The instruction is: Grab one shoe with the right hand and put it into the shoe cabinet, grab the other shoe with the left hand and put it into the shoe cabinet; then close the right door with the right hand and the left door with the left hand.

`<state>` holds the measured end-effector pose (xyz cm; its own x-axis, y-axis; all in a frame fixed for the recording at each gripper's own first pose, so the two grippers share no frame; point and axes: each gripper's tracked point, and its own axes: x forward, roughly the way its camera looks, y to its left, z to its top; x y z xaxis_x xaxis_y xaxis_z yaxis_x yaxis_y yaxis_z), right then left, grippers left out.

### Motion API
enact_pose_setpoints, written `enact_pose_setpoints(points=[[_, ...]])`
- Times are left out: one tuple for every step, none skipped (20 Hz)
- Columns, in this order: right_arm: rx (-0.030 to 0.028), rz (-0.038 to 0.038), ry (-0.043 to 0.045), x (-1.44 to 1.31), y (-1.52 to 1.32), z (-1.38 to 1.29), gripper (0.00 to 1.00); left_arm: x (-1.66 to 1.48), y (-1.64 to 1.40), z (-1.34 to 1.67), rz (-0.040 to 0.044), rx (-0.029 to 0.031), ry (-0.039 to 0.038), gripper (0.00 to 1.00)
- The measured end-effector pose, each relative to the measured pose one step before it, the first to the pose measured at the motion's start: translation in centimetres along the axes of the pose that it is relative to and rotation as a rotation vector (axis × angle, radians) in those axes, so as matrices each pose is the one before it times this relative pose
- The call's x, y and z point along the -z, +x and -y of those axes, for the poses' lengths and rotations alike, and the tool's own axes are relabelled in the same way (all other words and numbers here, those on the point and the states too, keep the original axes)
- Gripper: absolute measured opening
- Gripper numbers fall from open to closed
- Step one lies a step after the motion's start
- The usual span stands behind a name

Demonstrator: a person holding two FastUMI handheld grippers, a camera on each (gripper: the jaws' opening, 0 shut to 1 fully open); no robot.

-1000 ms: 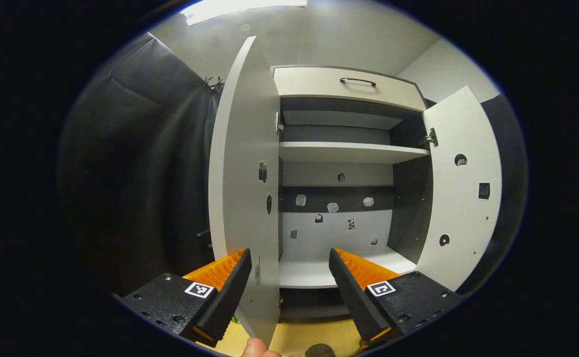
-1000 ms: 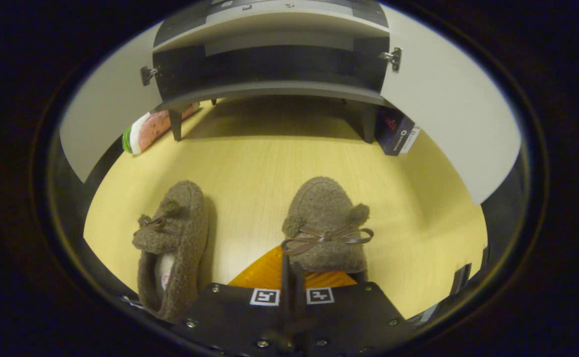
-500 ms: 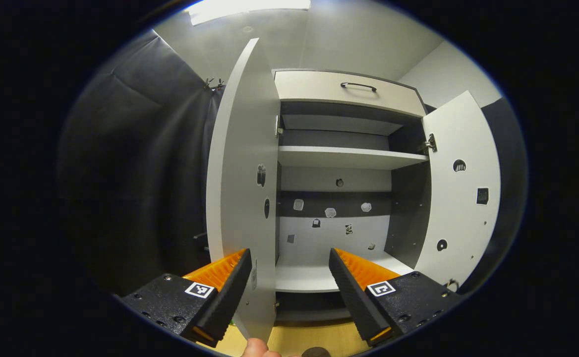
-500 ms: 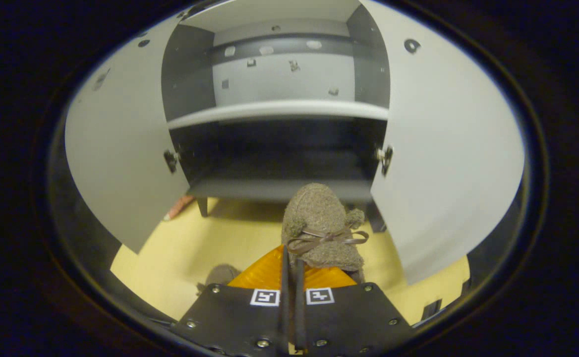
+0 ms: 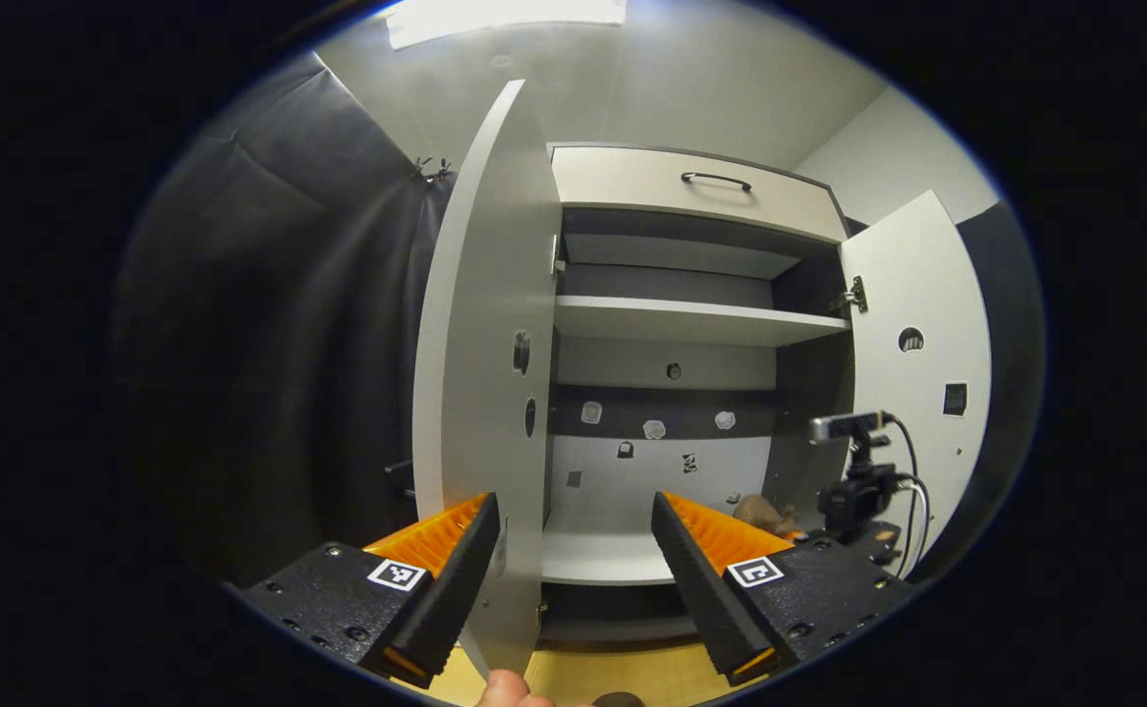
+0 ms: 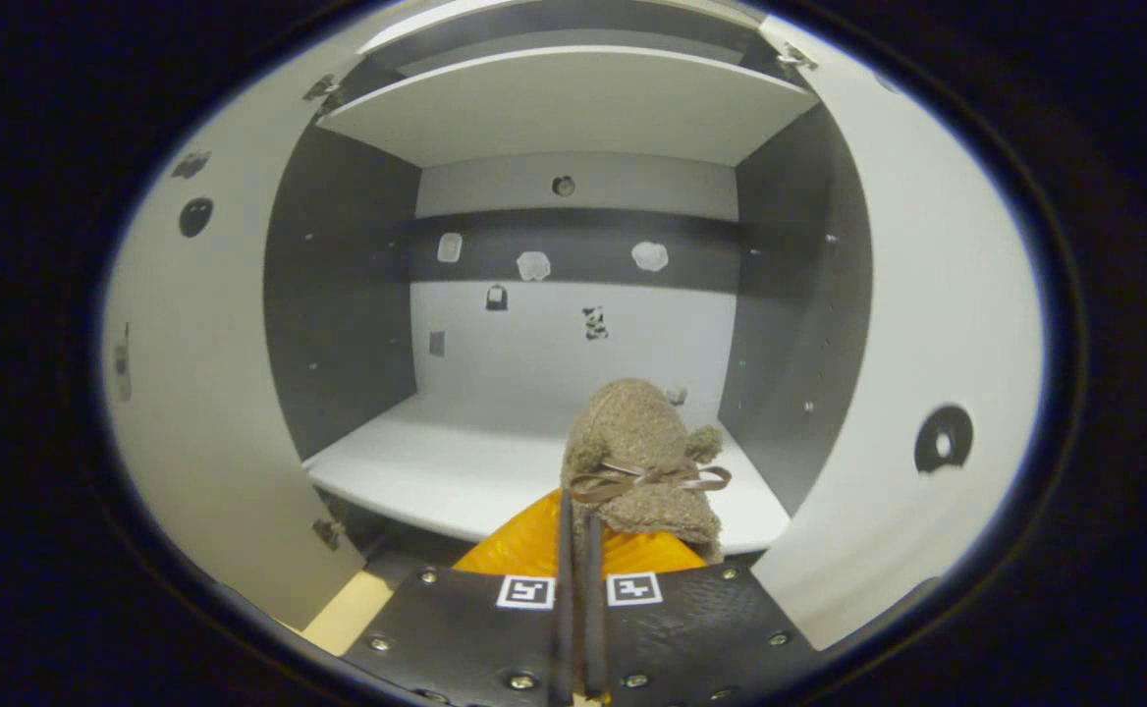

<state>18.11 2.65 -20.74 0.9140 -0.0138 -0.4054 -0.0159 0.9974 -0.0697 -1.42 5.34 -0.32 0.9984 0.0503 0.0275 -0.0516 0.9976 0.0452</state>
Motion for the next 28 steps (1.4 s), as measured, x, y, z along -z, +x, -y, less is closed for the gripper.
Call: enact_pose_setpoints(points=[[0.00718,0.00937,-0.00629,-1.184,1.606,0.227,0.05,-0.009,0.026,-0.001,0.00373,-0.00025,-0.00176,0.96],[0.00901,0.00912,-0.00576,-0.823,1.608,0.218,0.05,-0.023,0.026,0.016,0.00235,-0.00048,-0.00157,0.96],[0.00975,-0.00544,-0.00751,-0.521,1.739,0.122,0.05,-0.019,0.001,-0.031,0.00308,-0.00011,-0.00264,0.96],[0.00855,-0.01153,-0.00585,0.05,1.465,0.176,0.05,-0.117,0.049,0.04,0.00328,-0.00069,-0.00529,0.96],[0.0067,-0.0113,-0.00033,0.089,1.384,0.066,0.05,-0.018,0.072,0.045,0.00302,-0.00096,-0.0047,0.96],[0.00432,-0.01859,-0.00089,0.407,1.122,0.088,0.05,-0.094,-0.004,0.028,0.00289,-0.00061,-0.00279,0.96],[0.00291,-0.01286,0.00178,0.306,1.195,0.031,0.05,0.089,0.002,0.008,0.00083,-0.00071,-0.0005,0.96],[0.00294,-0.014,-0.0014,0.377,1.253,0.066,0.05,-0.008,0.021,-0.083,0.00033,-0.0025,0.00096,0.96],[0.01102,-0.01121,-0.00531,0.286,1.142,0.227,0.05,0.011,-0.023,-0.034,-0.00106,-0.00293,0.00139,0.96],[0.00566,-0.01412,0.0003,0.328,0.824,0.203,0.05,-0.028,-0.018,-0.022,0.00011,-0.00196,0.00098,0.95],[0.00291,-0.01293,0.00954,0.203,0.741,0.011,0.05,0.018,0.027,-0.027,0.00069,-0.00178,-0.00092,0.95],[0.00353,-0.01164,0.01101,0.243,0.632,0.168,0.05,-0.022,-0.005,-0.036,0.00049,-0.00228,-0.00052,0.95],[0.00376,-0.01009,0.01221,0.203,0.54,0.165,0.05,0.033,0.025,-0.001,0.00024,-0.00233,-0.00014,0.95],[0.005,-0.01454,0.00756,0.408,0.422,0.268,0.05,-0.04,-0.011,-0.047,0.00078,-0.00197,0.00106,0.95],[0.00383,-0.01054,0.00632,0.217,0.437,0.101,0.05,0.051,0.006,-0.024,-0.00103,-0.00235,0.00158,0.95],[0.00352,-0.01282,0.00622,0.296,0.33,0.088,0.05,-0.018,0.007,-0.049,-0.00014,-0.00233,0.00226,0.95],[-0.00057,-0.01564,0.01098,0.253,0.249,-0.125,0.05,0.037,0.003,-0.047,-0.00034,-0.00257,0.00212,0.95],[-0.00144,-0.01624,0.01693,0.314,0.239,0.082,0.05,-0.019,-0.011,-0.044,-0.00022,-0.00259,0.00222,0.95],[-0.00602,-0.01936,0.02068,0.252,0.082,-0.113,0.1,0.029,0.016,-0.021,0.00019,-0.00189,0.00204,0.95],[-0.00899,-0.01754,0.0138,0.317,0.058,-0.188,0.1,0.006,0.033,-0.058,-0.00105,-0.00206,0.00036,0.95],[-0.00218,-0.00433,0.00263,-0.062,-0.21,-0.008,0.12,0.014,-0.023,-0.011,-0.00052,-0.00182,0.00114,0.95],[-0.00599,0.00175,-0.00382,-0.015,-0.353,-0.061,0.13,0.055,0.006,0.056,-0.0032,-0.00292,-0.00012,0.95],[0.00007,0.00104,-0.01392,-0.101,-0.499,0.149,0.13,0.132,-0.005,-0.06,-0.00366,-0.00343,-0.00127,0.97],[-0.00439,0.00649,-0.0193,-0.029,-0.486,-0.048,0.18,0.051,-0.07,-0.108,-0.00273,-0.00462,-0.00348,0.97],[0.00128,0.0076,-0.02138,-0.113,-0.755,0.18,0.23,0.056,0.049,0.143,-0.00256,-0.00428,-0.00627,0.95],[-0.00423,0.00864,-0.01452,-0.113,-1.078,0.008,0.27,0.015,-0.023,-0.036,-0.00057,-0.00543,-0.00649,0.96],[-0.00768,0.01222,-0.01058,-0.236,-1.231,-0.099,0.27,0.096,0.021,-0.004,-0.00125,-0.00491,-0.00439,0.96],[-0.0064,0.0245,-0.01303,-0.504,-1.484,0.028,0.27,0.118,-0.067,0.099,-0.00399,-0.00191,-0.0018,0.96]])
